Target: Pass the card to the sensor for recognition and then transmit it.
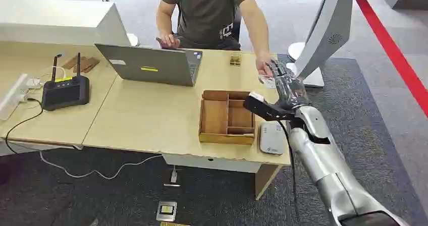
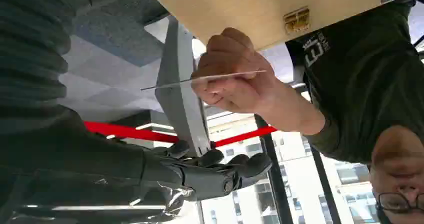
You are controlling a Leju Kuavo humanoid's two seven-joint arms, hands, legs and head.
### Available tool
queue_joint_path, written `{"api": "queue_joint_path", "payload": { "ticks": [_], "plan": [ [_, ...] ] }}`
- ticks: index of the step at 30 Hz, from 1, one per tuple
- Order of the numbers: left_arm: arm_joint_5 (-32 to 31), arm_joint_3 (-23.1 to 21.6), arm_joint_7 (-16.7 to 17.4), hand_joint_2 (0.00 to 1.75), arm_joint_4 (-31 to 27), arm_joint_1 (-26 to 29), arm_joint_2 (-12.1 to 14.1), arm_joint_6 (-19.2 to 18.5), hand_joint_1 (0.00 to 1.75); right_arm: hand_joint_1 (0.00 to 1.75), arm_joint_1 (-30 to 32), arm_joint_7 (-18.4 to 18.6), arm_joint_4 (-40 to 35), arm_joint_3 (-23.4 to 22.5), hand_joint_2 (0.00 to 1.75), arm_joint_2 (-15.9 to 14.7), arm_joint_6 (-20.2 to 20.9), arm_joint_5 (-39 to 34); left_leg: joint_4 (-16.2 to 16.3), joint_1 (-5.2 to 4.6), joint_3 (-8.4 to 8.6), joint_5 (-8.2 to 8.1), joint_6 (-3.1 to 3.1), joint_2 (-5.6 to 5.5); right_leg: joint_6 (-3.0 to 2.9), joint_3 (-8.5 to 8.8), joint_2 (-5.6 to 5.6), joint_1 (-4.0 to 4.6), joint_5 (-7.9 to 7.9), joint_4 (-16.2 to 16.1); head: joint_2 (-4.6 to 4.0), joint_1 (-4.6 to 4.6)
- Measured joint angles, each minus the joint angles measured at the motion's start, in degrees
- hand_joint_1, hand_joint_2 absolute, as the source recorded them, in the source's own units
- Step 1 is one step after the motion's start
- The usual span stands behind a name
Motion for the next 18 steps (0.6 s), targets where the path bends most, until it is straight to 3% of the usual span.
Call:
{"api": "queue_joint_path", "payload": {
  "ticks": [1, 2, 3, 17, 18],
  "plan": [
    [0.0, 0.0, 0.0, 1.75, 0.0, 0.0, 0.0, 0.0, 0.0, 0.17, 0.0, 0.1, 0.3, 0.1, 1.75, 0.2, 0.0, 0.4, 0.0, 0.0, 0.0, 0.0, 0.0, 0.0, 0.0, 0.0, 0.0, 0.0, 0.0, 0.0, 0.0, 0.0],
    [0.0, 0.0, 0.0, 1.75, 0.0, 0.0, 0.0, 0.0, 0.0, 0.66, 0.0, 0.3, 0.5, 0.1, 1.75, 0.5, 0.0, 0.9, 0.0, 0.0, 0.0, 0.0, 0.0, 0.0, 0.0, 0.01, 0.0, 0.0, 0.0, 0.0, 0.0, 0.0],
    [0.0, 0.0, 0.0, 1.75, 0.0, 0.0, 0.0, 0.0, 0.0, 1.03, 0.0, 0.6, 0.8, 0.2, 1.75, 0.7, 0.0, 1.8, 0.0, 0.0, 0.0, 0.0, 0.0, 0.0, 0.0, -0.01, 0.0, -0.01, 0.0, 0.0, 0.0, 0.0],
    [-0.1, 0.0, 0.0, 1.75, 0.0, 0.2, 0.0, 0.0, 0.0, 1.05, 0.0, 1.6, 2.5, 0.4, 1.75, 1.9, -0.5, 5.2, 0.0, 0.0, 0.01, 0.0, 0.0, 0.01, 0.0, 0.0, 0.0, -0.02, 0.0, 0.0, 0.0, 0.0],
    [-0.1, 0.0, 0.0, 1.75, 0.0, 0.2, 0.0, 0.0, 0.0, 1.34, 0.0, 1.6, 2.7, 0.4, 1.75, 2.0, -0.5, 5.2, 0.0, 0.0, 0.01, 0.0, 0.0, 0.01, 0.0, 0.0, 0.0, -0.02, 0.0, 0.0, 0.0, 0.0]
  ]
}}
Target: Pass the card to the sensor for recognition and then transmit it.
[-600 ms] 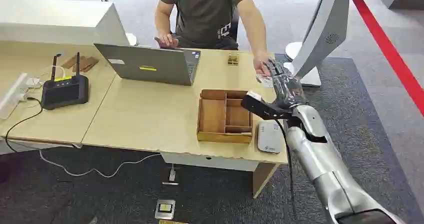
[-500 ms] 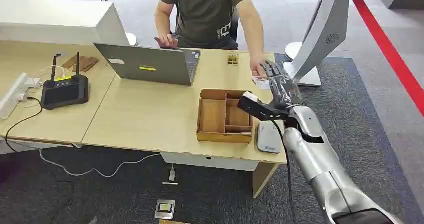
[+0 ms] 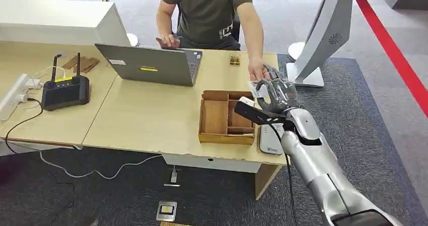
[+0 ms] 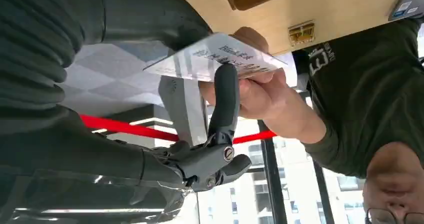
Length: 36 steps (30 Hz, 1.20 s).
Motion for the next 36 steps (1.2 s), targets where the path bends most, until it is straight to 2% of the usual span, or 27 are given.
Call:
{"api": "queue_joint_path", "payload": {
  "ticks": [1, 4, 9, 13, 19, 28, 31, 36],
  "plan": [
    [0.0, 0.0, 0.0, 1.75, 0.0, 0.0, 0.0, 0.0, 0.0, 1.52, 0.0, 0.0, 0.1, 0.0, 1.75, 0.0, 0.0, 0.0, 0.0, 0.0, 0.0, 0.0, 0.0, 0.0, 0.0, 0.0, 0.0, 0.0, 0.0, 0.0, 0.0, 0.0],
    [0.0, 0.0, 0.0, 1.75, 0.0, 0.1, 0.0, 0.0, 0.0, 1.66, -0.1, 0.3, 0.3, 0.0, 1.75, 0.1, -0.2, 0.7, 0.0, 0.0, 0.0, 0.0, 0.0, 0.01, 0.0, 0.0, 0.0, 0.0, 0.0, 0.0, 0.0, 0.0],
    [-0.2, 0.0, 0.0, 1.75, 0.0, 0.2, 0.0, 0.0, 0.0, 1.75, -0.2, 1.8, 0.6, 0.0, 1.75, 0.3, -0.6, 4.9, 0.0, 0.0, 0.01, 0.0, 0.0, 0.01, 0.0, 0.0, 0.0, 0.0, 0.0, 0.0, 0.0, 0.0],
    [-0.2, 0.0, -0.1, 1.75, 0.0, 0.2, 0.0, 0.0, 0.0, 1.75, -0.2, 3.2, 1.0, -0.3, 1.75, 0.4, -0.7, 10.0, 0.0, 0.0, 0.01, 0.0, 0.0, 0.02, 0.0, 0.0, 0.0, 0.0, 0.01, 0.0, 0.0, 0.0],
    [0.0, 0.0, 0.0, 1.75, 0.0, 0.3, 0.0, 0.2, 0.0, 1.75, 0.4, 5.3, -1.4, -0.9, 1.75, 0.7, 3.4, 12.6, 0.0, 0.0, 0.02, 0.0, 0.0, 0.03, -0.01, -0.02, 0.01, -0.01, 0.01, 0.0, 0.0, 0.0],
    [-0.5, 0.1, -0.2, 1.75, 0.0, 0.4, 0.0, 0.1, 0.0, 1.75, 1.9, 5.0, -10.3, -4.5, 1.75, -0.2, 5.7, 9.6, 0.0, 0.02, 0.03, 0.0, 0.0, 0.03, -0.01, -0.06, 0.01, -0.04, 0.01, 0.0, 0.0, 0.02],
    [-0.6, 0.1, -0.2, 1.75, 0.0, 0.5, 0.0, 0.0, 0.0, 1.75, 3.7, 5.2, -15.8, -6.6, 1.75, -1.6, 8.9, 6.6, 0.0, 0.02, 0.05, 0.0, 0.0, 0.03, -0.01, -0.06, 0.01, -0.05, 0.01, 0.0, 0.0, 0.0],
    [-0.6, 0.2, -0.6, 1.75, 0.0, 0.6, 0.1, -0.3, 0.0, 1.75, 9.9, 6.5, -27.5, -11.2, 1.75, -5.9, 16.0, 0.1, 0.0, 0.02, 0.06, -0.03, -0.01, 0.03, 0.0, -0.02, 0.01, -0.06, 0.01, -0.1, 0.0, 0.0]
  ]
}}
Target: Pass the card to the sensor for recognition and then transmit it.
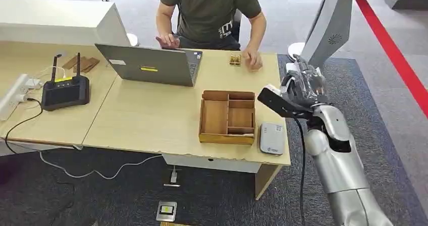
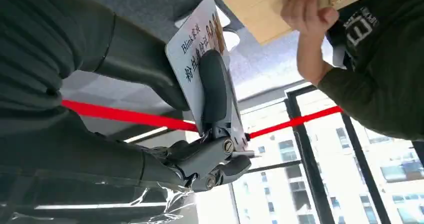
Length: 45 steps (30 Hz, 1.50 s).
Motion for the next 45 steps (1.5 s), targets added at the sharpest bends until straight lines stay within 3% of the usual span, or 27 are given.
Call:
{"api": "queue_joint_path", "payload": {
  "ticks": [7, 11, 16, 18, 19, 23, 35, 45],
  "plan": [
    [0.1, 0.0, -0.3, 1.75, 0.0, 0.0, 0.1, 0.1, 0.0, 1.75, 11.0, -1.1, -9.6, -3.6, 1.75, -4.5, 0.7, -1.9, 0.0, -0.01, -0.01, -0.06, 0.01, 0.0, 0.0, 0.01, 0.04, 0.01, 0.0, 0.0, 0.0, 0.0],
    [0.1, 0.1, -0.3, 1.75, 0.0, -0.2, 0.2, 0.3, 0.0, 1.75, 14.4, -1.9, -9.8, -3.6, 1.75, -6.0, -2.9, -4.3, 0.0, 0.04, 0.0, -0.06, 0.0, 0.02, -0.01, 0.04, 0.08, 0.05, -0.01, 0.0, 0.0, 0.0],
    [0.0, 0.1, -0.3, 1.75, 0.0, -0.2, 0.2, 0.3, 0.0, 1.75, 14.5, -1.9, -9.8, -3.6, 1.75, -6.0, -3.0, -4.4, 0.0, 0.04, -0.01, -0.06, 0.0, 0.02, -0.01, 0.04, 0.08, 0.05, -0.01, 0.0, 0.0, 0.0],
    [0.0, 0.1, -0.4, 1.75, 0.0, -0.1, 0.2, 0.3, 0.0, 1.75, 15.8, -2.8, -9.5, -3.5, 1.75, -6.3, -4.6, -5.4, 0.0, 0.03, -0.03, -0.06, 0.0, 0.01, -0.01, 0.03, 0.08, 0.05, -0.01, 0.0, 0.0, -0.02],
    [0.0, 0.1, -0.4, 1.75, 0.0, -0.3, 0.2, 0.6, 0.0, 1.75, 17.1, -4.4, -7.9, -2.9, 1.75, -6.3, -7.2, -6.5, 0.0, 0.03, -0.02, -0.06, 0.0, 0.01, -0.01, 0.03, 0.09, 0.06, -0.01, 0.0, 0.0, 0.0],
    [-0.3, 0.2, -0.8, 1.75, 0.0, -0.4, 0.2, 1.1, 0.0, 1.75, 17.3, -5.3, -5.6, -0.1, 1.75, -5.9, -10.6, -6.8, 0.0, 0.03, -0.03, -0.06, 0.0, 0.02, -0.01, 0.03, 0.08, 0.06, -0.01, 0.0, 0.0, 0.0],
    [-1.0, 0.1, -1.9, 1.75, 0.0, -0.4, 0.2, 0.3, 0.0, 1.75, 16.8, -4.4, -4.0, 2.8, 1.75, -4.3, -10.0, -6.1, 0.0, 0.03, -0.02, -0.05, 0.0, 0.02, -0.01, 0.04, 0.08, 0.06, -0.01, 0.0, 0.0, -0.02],
    [-1.2, 0.1, -1.6, 1.75, 0.0, -0.5, 0.2, 0.2, 0.0, 1.75, 13.2, -7.7, 7.7, 5.2, 1.75, -0.2, -11.8, -5.1, 0.0, 0.04, -0.03, -0.05, -0.01, 0.02, -0.01, 0.04, 0.09, 0.07, -0.01, 0.0, 0.0, 0.0]
  ]
}}
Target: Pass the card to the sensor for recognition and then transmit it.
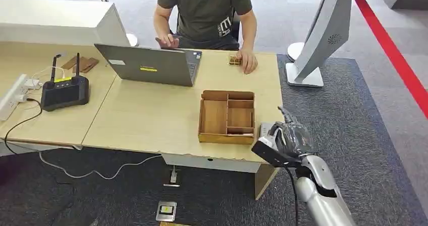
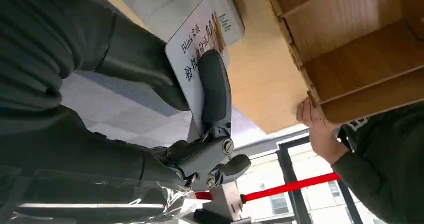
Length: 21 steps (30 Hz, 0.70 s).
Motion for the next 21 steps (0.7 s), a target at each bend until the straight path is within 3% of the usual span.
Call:
{"api": "queue_joint_path", "payload": {
  "ticks": [10, 21],
  "plan": [
    [0.2, 0.0, 0.2, 1.75, 0.0, 0.0, 0.0, 0.2, 0.0, 1.75, -2.9, -0.8, 9.9, 1.1, 1.75, 3.6, -1.0, 1.2, 0.0, 0.0, 0.0, 0.0, 0.0, 0.0, 0.0, -0.02, 0.0, 0.0, 0.0, 0.0, 0.0, 0.0],
    [0.2, 0.1, 0.3, 1.75, 0.0, 0.0, 0.0, 0.2, 0.0, 1.75, -4.4, 0.3, 13.6, 1.2, 1.75, 4.6, -1.0, 3.0, 0.0, 0.0, 0.0, 0.0, 0.0, 0.01, 0.0, -0.02, 0.0, -0.01, 0.0, 0.0, 0.0, 0.0]
  ]
}}
